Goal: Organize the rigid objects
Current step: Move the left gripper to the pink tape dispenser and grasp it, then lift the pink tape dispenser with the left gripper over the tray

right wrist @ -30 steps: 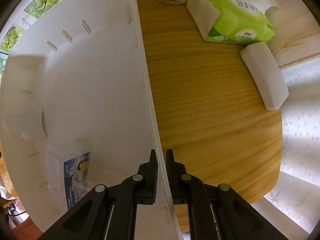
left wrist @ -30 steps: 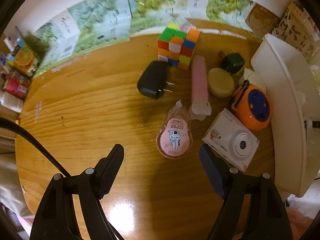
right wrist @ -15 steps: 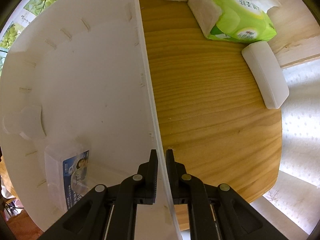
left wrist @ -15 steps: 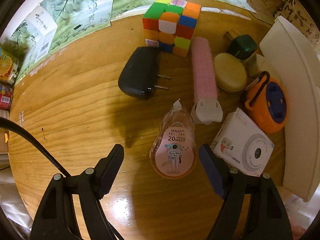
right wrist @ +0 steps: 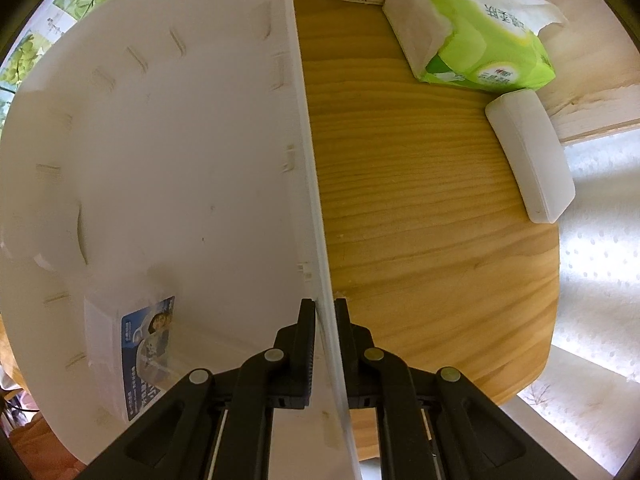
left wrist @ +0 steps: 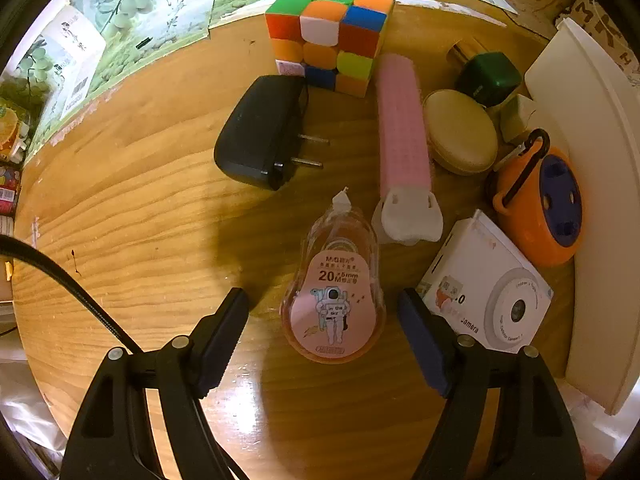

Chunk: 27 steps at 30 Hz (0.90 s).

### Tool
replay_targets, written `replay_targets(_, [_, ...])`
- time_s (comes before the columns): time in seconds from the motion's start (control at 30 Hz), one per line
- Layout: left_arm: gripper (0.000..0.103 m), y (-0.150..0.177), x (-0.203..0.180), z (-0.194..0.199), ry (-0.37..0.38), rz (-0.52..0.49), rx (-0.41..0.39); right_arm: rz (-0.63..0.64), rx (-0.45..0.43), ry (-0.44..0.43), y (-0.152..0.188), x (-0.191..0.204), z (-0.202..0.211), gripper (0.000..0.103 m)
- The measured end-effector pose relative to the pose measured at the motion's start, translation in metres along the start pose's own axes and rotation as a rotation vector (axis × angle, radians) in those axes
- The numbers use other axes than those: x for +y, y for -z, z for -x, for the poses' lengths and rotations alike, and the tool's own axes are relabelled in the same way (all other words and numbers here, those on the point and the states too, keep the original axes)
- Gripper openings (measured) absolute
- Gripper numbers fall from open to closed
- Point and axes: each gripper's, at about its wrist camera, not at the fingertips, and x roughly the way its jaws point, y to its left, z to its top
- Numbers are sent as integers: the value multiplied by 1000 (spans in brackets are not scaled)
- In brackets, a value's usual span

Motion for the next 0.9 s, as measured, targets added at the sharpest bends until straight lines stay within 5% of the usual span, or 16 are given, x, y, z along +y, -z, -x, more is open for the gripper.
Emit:
replay_targets(0.33, [54,-11,-9,6,2,3,-36,14,14,-5,-1,-3,-8,9])
replay_targets(0.9, [53,10,-10,13,-3,166,-57,71,12,-28,0,-3,-9,9])
